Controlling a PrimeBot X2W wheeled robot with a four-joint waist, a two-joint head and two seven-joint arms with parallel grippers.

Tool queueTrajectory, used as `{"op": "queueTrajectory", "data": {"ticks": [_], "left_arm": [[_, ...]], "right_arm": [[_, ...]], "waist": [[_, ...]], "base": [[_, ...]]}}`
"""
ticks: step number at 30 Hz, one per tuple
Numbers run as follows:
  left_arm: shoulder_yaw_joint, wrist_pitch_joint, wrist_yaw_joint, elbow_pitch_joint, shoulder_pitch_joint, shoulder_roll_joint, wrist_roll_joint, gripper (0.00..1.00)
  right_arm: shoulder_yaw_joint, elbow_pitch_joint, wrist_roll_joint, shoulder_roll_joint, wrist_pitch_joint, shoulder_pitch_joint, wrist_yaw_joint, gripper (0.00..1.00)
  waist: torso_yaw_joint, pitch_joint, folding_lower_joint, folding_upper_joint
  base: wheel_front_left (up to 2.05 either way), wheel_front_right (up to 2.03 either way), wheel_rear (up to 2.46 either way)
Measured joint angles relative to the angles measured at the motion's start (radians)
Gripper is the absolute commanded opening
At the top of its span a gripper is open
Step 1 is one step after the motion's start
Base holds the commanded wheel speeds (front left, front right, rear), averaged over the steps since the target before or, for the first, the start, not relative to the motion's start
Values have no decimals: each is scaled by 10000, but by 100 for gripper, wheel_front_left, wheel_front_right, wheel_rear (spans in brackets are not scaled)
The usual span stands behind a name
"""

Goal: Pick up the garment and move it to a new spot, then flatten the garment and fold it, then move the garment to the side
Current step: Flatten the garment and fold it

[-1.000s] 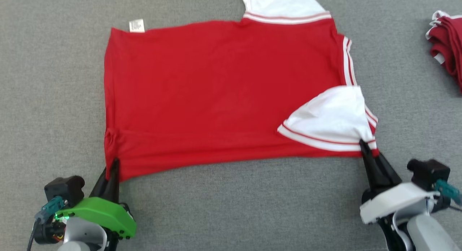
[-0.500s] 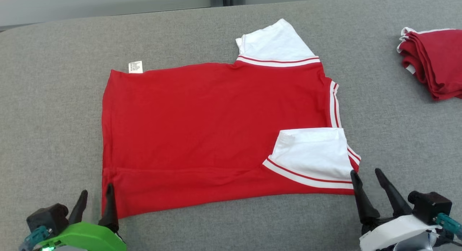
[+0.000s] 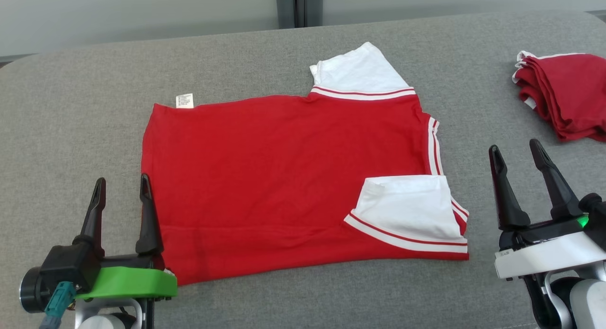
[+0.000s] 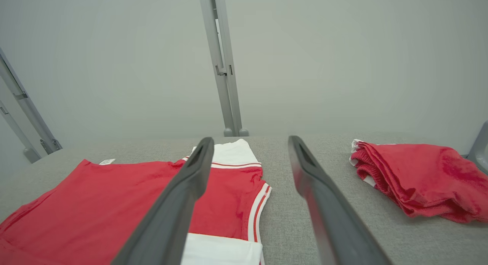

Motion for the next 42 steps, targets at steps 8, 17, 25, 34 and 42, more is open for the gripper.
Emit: {"op": "queueTrajectory", "data": {"ticks": [8,17,25,34,42], "left_arm": [[-146,263,173,-84,62,46,92,100],[-316,834,27,-121,-488,272,65,100],[-418,3252,-917,1672,-3735,610,-1003,100],[-414,4291,-1705,5561,-6525,1279,-1680,100],[-614,4080,-1960,7975,-7830,1463,-2033,0]], "right_arm": [[-180,-370,-82,119,399,124,0,100],[-226,-462,-65,221,447,157,0,100],[-59,-520,-58,290,401,-242,0,100],[249,31,102,403,102,-936,0,100],[268,819,301,196,-176,-1499,-2,100]], "waist": [[15,-191,0,0],[38,78,0,0],[-13,852,0,0],[-365,1961,0,-1],[-681,2859,0,0]], "base": [[0,0,0],[0,0,0],[0,0,0],[0,0,0],[0,0,0]]}}
